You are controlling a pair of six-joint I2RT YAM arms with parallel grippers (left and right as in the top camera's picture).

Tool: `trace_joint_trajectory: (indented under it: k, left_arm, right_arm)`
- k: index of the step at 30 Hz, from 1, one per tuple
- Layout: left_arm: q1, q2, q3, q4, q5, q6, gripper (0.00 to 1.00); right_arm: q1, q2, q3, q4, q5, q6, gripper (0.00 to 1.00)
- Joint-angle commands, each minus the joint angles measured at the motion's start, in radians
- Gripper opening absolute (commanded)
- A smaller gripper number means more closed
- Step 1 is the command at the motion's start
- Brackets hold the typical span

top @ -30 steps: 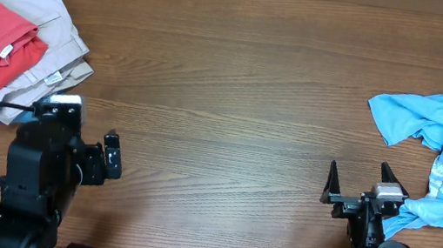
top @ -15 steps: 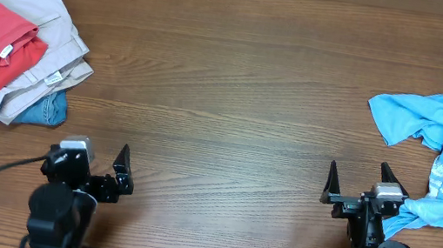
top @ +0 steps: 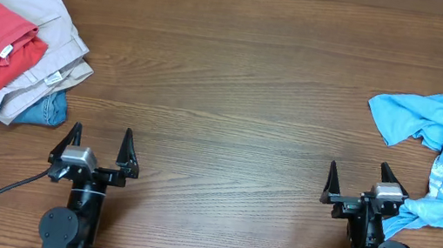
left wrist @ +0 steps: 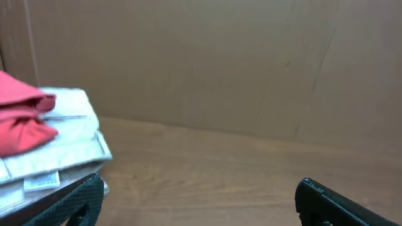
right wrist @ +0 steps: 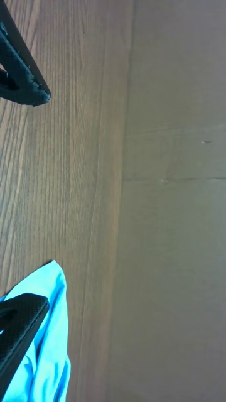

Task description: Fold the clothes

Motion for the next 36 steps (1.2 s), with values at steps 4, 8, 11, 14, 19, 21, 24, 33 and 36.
trace_joint_trajectory:
  k: [4, 8, 11, 14, 19, 21, 24, 33, 36]
  left_arm:
    - [0.006, -0.009, -0.006, -0.155, 0.000, 0.028, 1.00]
    - [0.006, -0.003, -0.005, -0.158, 0.000, 0.027, 1.00]
    - [0.006, -0.002, -0.006, -0.158, 0.000, 0.027, 1.00]
    - [0.006, -0.002, -0.005, -0.158, 0.001, 0.027, 1.00]
    - [0.006, -0.002, -0.005, -0.158, 0.000, 0.027, 1.00]
    - [0.006, -0.002, -0.005, -0.158, 0.000, 0.027, 1.00]
    - [0.006, -0.002, -0.005, -0.158, 0.000, 0.027, 1.00]
    - [0.006, -0.002, -0.005, -0.158, 0.000, 0.027, 1.00]
    - [0.006, -0.002, -0.005, -0.158, 0.000, 0.027, 1.00]
  right_arm:
    - [-0.002, -0.006, -0.010, 0.006, -0.006, -0.001, 1.00]
    - [-0.002, -0.006, -0.010, 0.006, -0.006, -0.001, 1.00]
    - [-0.002, -0.006, -0.010, 0.006, -0.006, -0.001, 1.00]
    - [-0.002, -0.006, -0.010, 0.006, -0.006, -0.001, 1.00]
    - [-0.002, -0.006, -0.010, 0.006, -0.006, -0.001, 1.00]
    - [-0.002, -0.006, -0.010, 0.006, -0.006, -0.001, 1.00]
    - [-0.002, -0.006, -0.010, 0.006, -0.006, -0.001, 1.00]
    - [-0.002, -0.006, -0.010, 0.006, -0.006, -0.001, 1.00]
    - [-0.002, -0.006, -0.010, 0.006, -0.006, -0.001, 1.00]
